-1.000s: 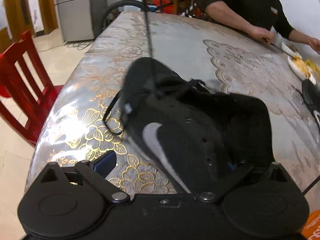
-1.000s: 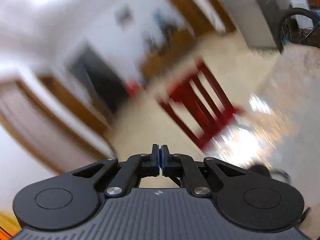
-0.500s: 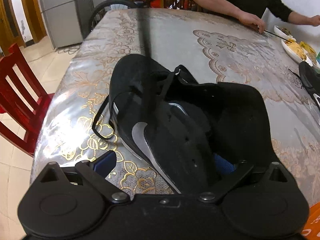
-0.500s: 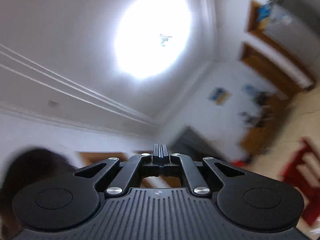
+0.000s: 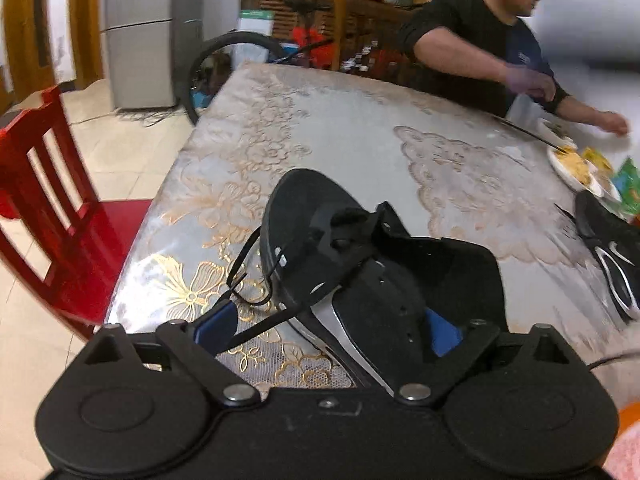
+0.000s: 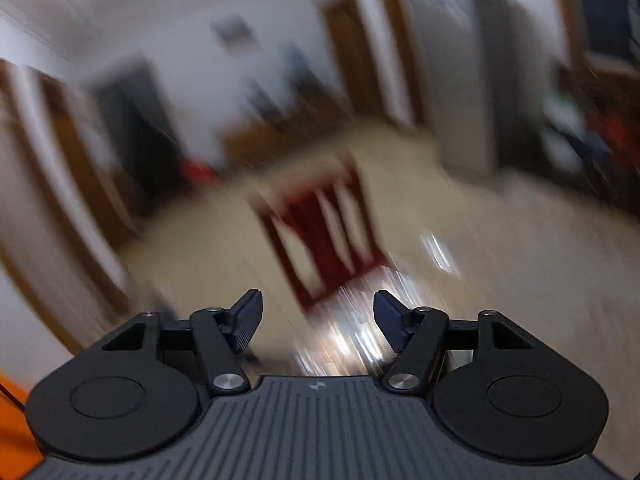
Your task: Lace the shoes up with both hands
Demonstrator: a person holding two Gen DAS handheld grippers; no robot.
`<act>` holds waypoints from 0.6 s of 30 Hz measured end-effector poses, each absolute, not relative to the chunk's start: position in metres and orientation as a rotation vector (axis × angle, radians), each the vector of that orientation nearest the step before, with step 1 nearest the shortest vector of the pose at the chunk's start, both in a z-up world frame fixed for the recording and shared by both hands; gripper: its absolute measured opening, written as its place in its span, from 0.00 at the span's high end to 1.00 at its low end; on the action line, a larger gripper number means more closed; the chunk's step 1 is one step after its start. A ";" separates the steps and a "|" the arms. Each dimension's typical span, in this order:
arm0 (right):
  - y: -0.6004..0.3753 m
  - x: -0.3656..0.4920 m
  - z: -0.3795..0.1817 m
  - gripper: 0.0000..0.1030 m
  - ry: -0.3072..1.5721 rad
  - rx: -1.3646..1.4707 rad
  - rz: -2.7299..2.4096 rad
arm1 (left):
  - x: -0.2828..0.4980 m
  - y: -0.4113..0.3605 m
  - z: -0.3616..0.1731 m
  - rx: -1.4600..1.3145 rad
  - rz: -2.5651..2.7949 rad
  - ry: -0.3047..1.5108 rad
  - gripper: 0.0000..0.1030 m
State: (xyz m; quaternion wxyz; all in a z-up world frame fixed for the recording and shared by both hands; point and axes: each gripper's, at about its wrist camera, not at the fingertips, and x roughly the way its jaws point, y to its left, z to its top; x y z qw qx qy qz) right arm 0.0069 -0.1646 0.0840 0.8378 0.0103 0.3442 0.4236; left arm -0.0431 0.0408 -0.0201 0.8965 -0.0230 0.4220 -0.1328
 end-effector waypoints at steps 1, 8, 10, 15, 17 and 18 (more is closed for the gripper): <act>-0.167 0.004 0.065 0.39 0.796 0.020 0.847 | -0.041 0.043 -0.018 -0.063 -0.304 0.881 0.11; -0.180 -0.015 0.016 0.39 0.912 0.000 0.582 | -0.015 0.064 0.006 -0.286 -0.441 0.884 0.11; -0.178 -0.020 0.008 0.39 0.914 -0.005 0.548 | 0.000 0.052 0.001 -0.212 -0.409 0.906 0.11; -0.153 -0.026 -0.008 0.39 0.925 -0.042 0.527 | 0.021 0.030 -0.028 -0.118 -0.389 0.989 0.16; -0.149 -0.028 -0.008 0.38 0.941 -0.054 0.514 | 0.023 0.026 -0.036 -0.099 -0.382 1.007 0.31; -0.147 -0.029 -0.009 0.38 0.955 -0.053 0.506 | 0.024 0.026 -0.038 -0.102 -0.380 1.005 0.44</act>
